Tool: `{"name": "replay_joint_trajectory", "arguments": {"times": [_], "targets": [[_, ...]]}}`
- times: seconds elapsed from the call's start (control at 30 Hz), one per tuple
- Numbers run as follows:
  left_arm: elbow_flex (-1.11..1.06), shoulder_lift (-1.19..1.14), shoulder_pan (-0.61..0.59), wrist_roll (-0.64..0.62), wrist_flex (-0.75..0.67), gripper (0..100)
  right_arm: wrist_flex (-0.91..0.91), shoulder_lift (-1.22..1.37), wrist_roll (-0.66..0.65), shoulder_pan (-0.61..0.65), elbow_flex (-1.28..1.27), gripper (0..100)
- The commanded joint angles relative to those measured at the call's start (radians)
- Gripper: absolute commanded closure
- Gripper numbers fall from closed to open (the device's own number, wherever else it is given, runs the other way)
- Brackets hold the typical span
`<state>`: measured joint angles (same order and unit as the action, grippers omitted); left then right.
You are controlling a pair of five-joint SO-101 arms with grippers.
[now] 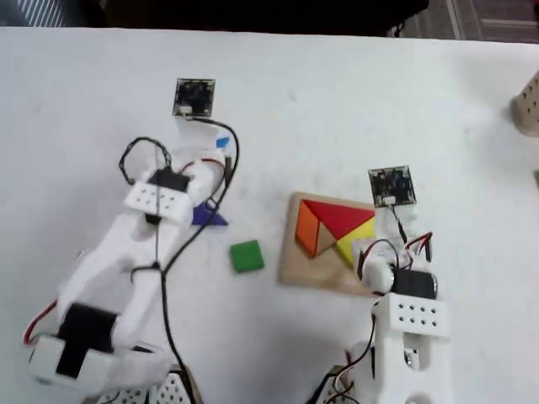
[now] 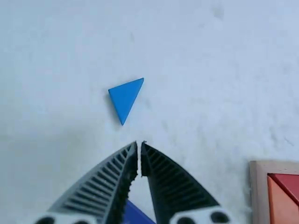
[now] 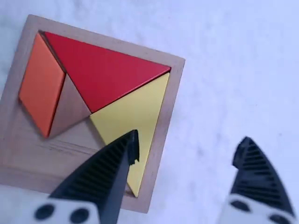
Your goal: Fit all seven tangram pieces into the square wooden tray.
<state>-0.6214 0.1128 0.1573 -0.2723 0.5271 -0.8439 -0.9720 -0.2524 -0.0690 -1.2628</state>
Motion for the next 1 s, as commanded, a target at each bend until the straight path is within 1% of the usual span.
{"name": "replay_joint_trajectory", "arguments": {"times": [0.0,0.07,0.2,0.37,0.5,0.57,0.6,0.73,0.77,0.8,0.83,0.9,0.97], "targets": [[0.195,-0.174,-0.039,0.005,0.061,89,-0.053,-0.030,0.049,0.008,0.081,78.0],[0.287,-0.271,-0.056,0.005,0.101,86,-0.056,-0.030,0.049,0.010,0.104,82.3],[0.399,-0.390,-0.070,0.011,0.150,86,-0.028,-0.030,0.051,-0.010,0.124,86.5],[0.411,-0.401,-0.061,0.012,0.161,86,0.090,-0.030,0.092,-0.077,0.120,91.4],[0.411,-0.404,-0.062,0.012,0.160,86,0.101,-0.030,0.091,-0.085,0.110,98.5],[0.411,-0.404,-0.062,0.012,0.160,86,0.105,-0.030,0.089,-0.085,0.101,95.6],[0.411,-0.406,-0.062,0.012,0.160,86,0.105,-0.030,0.087,-0.085,0.098,91.8],[0.411,-0.406,-0.062,0.012,0.160,86,0.105,-0.028,0.075,-0.085,0.080,67.0],[0.411,-0.406,-0.062,0.012,0.160,86,0.105,-0.028,0.072,-0.085,0.074,62.6],[0.411,-0.406,-0.062,0.012,0.160,86,0.107,-0.028,0.071,-0.085,0.071,60.7],[0.411,-0.406,-0.062,0.012,0.160,86,0.107,-0.028,0.071,-0.085,0.069,61.1],[0.411,-0.406,-0.062,0.012,0.160,86,0.107,-0.028,0.069,-0.085,0.068,64.8],[0.411,-0.406,-0.062,0.012,0.160,86,0.107,-0.028,0.069,-0.085,0.063,71.3]]}}
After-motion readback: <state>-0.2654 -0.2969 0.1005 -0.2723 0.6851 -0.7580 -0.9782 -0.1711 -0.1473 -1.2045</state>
